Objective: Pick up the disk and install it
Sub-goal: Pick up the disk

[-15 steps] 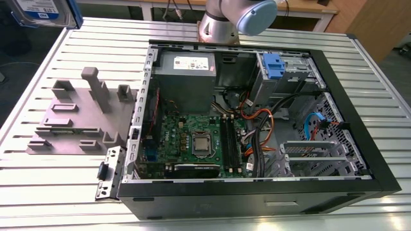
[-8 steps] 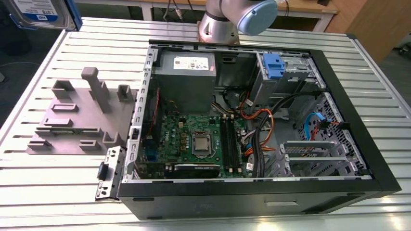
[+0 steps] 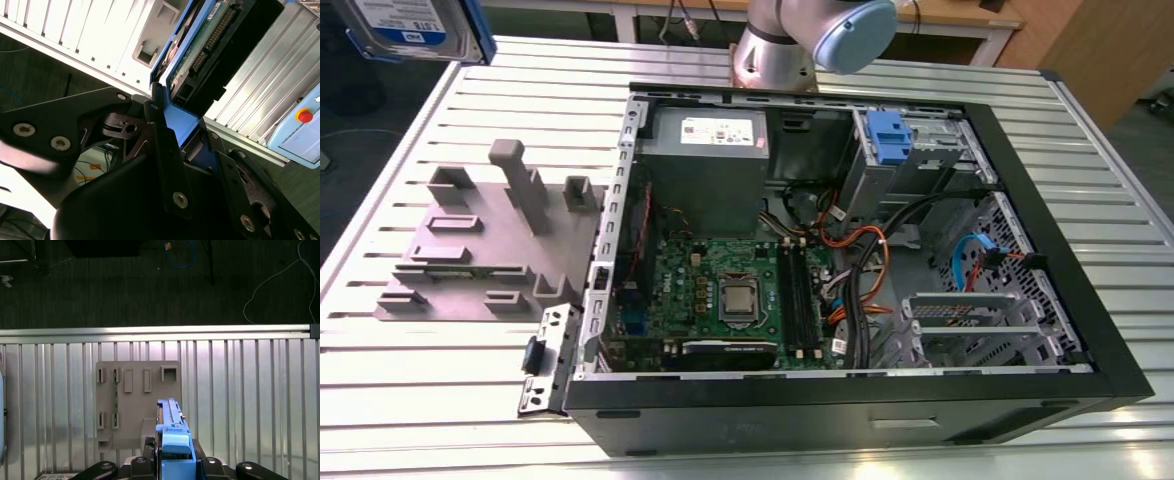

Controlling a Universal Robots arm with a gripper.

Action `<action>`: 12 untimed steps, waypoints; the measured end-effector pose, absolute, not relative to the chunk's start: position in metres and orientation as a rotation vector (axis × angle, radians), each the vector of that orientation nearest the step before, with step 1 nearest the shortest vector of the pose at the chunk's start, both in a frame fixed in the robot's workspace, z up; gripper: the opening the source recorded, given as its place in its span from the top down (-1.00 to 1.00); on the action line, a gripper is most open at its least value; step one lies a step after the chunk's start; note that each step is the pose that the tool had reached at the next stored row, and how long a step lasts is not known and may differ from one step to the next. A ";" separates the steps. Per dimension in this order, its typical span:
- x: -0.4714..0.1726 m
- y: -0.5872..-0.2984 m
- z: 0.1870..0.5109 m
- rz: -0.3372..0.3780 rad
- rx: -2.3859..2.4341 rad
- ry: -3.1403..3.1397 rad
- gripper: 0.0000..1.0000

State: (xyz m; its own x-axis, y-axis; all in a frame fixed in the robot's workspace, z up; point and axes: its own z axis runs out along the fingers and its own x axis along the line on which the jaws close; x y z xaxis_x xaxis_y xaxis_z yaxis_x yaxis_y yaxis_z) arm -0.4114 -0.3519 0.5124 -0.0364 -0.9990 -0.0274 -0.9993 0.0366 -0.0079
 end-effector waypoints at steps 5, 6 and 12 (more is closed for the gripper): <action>-0.410 -0.352 0.513 0.021 -2.163 2.244 0.27; -0.410 -0.352 0.513 0.021 -2.163 2.244 0.27; -0.409 -0.352 0.512 0.021 -2.163 2.244 0.27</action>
State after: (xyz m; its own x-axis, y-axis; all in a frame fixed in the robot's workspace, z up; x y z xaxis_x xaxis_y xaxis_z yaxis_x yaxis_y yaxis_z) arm -0.4090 -0.3522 0.5125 -0.0364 -0.9990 -0.0273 -0.9993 0.0366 -0.0078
